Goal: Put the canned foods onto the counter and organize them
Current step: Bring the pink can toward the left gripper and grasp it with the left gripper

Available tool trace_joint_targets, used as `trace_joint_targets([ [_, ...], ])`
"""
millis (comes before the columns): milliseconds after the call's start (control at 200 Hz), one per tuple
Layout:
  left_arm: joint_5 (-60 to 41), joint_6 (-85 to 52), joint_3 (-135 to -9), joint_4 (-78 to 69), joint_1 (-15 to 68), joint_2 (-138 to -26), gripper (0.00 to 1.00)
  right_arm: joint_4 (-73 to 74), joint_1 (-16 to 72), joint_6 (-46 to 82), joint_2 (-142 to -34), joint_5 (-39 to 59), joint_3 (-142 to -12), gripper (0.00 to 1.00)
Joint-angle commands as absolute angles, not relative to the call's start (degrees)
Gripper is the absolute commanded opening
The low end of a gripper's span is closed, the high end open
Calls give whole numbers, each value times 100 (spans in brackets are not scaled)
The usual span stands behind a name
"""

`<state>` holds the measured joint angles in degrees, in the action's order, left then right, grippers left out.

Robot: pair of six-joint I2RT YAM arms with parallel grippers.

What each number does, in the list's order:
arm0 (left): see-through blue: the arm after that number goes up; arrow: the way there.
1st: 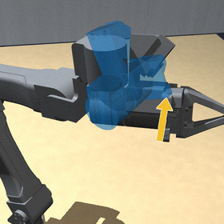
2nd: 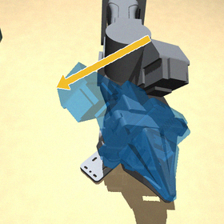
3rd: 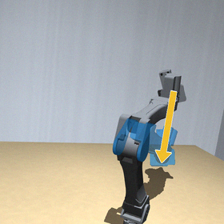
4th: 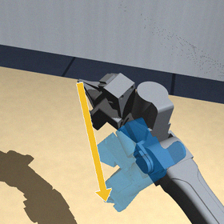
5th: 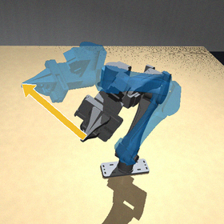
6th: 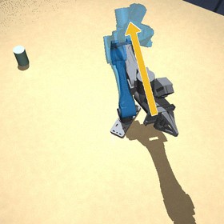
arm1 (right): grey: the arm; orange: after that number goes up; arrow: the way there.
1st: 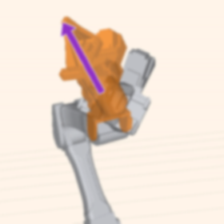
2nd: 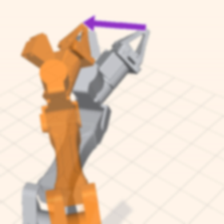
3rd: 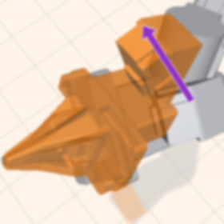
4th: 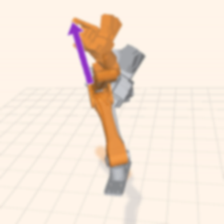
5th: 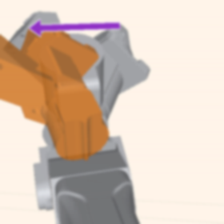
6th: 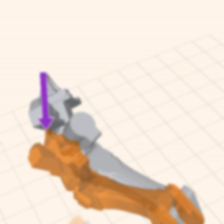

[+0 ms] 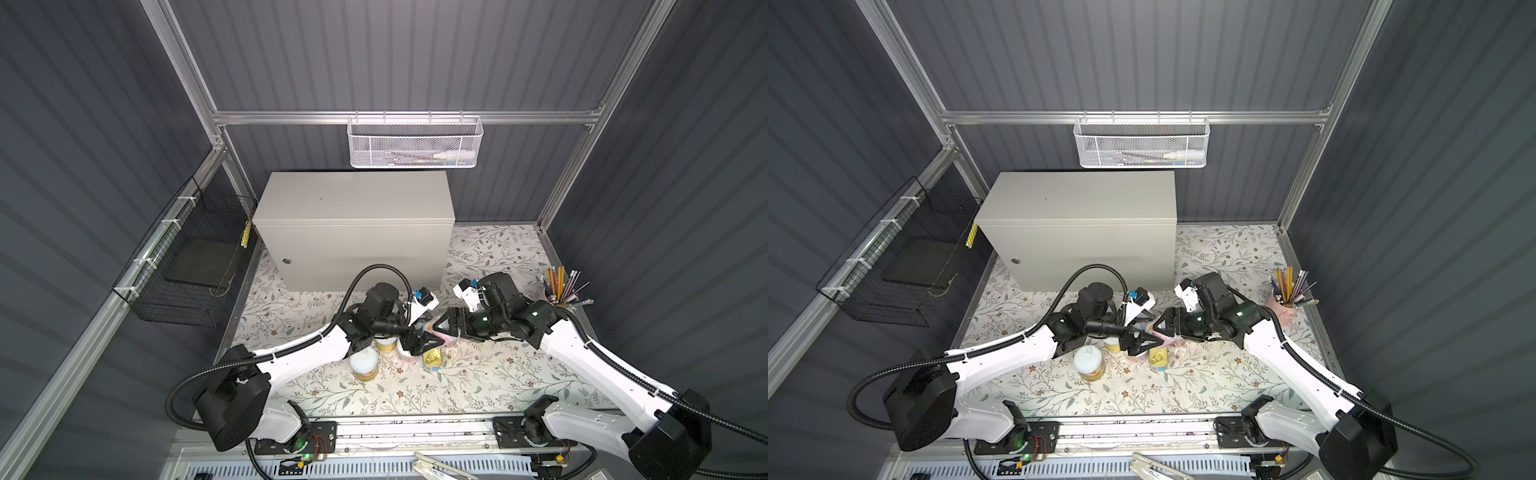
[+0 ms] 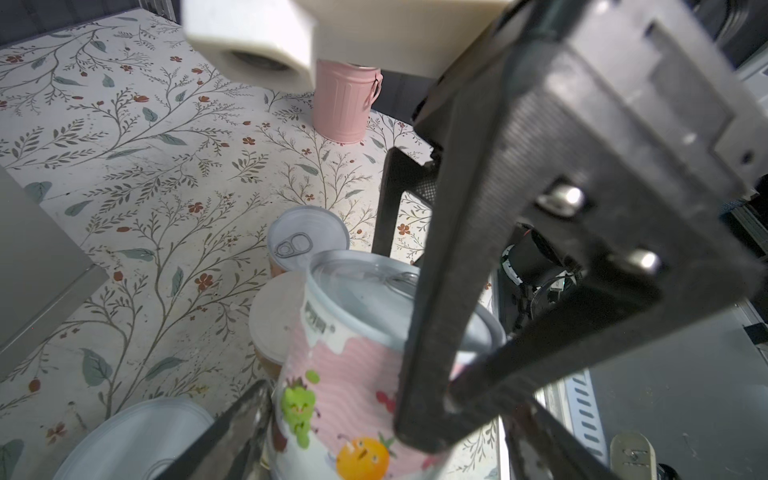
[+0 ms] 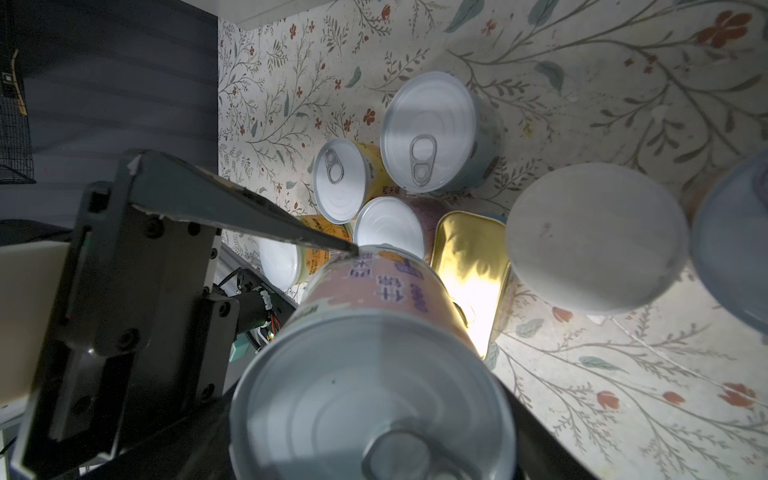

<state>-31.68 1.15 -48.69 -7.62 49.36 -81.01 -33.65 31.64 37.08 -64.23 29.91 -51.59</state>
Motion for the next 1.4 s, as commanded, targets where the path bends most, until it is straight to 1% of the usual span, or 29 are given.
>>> trace_joint_targets([
  [0,-3306,341,-5055,-621,5017,-8217,86,-2750,3151,3801,-6337,3326,-5134,54],
  [185,-3409,149,-4973,-984,5011,-8426,85,-2610,3153,3908,-6332,3431,-5020,53],
  [305,-3434,5,-4889,-1216,5016,-8531,80,-2534,3149,3960,-6330,3456,-4993,53],
  [375,-3431,0,-4888,-1239,5019,-8584,80,-2495,3154,3972,-6367,3510,-4975,53],
  [465,-3419,5,-4916,-1231,5025,-8663,83,-2465,3149,3981,-6375,3531,-4968,52],
  [540,-3402,0,-4955,-1171,5027,-8733,81,-2463,3147,3973,-6381,3507,-4974,52],
  [705,-3273,-18,-5003,-1126,5036,-8841,81,-2428,3152,3981,-6376,3531,-4940,51],
  [815,-3159,-9,-5039,-1080,5044,-8917,75,-2408,3147,3983,-6376,3525,-4922,51],
  [911,-3017,-26,-5137,-948,5051,-9016,66,-2442,3153,3949,-6381,3505,-4940,51],
  [986,-2833,-104,-5177,-932,5062,-9057,61,-2518,3147,3896,-6549,3449,-4948,51],
  [1166,-2719,-278,-5273,-905,5063,-9094,48,-2501,3153,3883,-6578,3386,-4846,51],
  [1211,-2675,-336,-5307,-905,5063,-9104,45,-2512,3152,3876,-6557,3351,-4826,53],
  [1396,-2408,-560,-5440,-879,5062,-9089,42,-2534,3121,3867,-6469,3215,-4685,63],
])
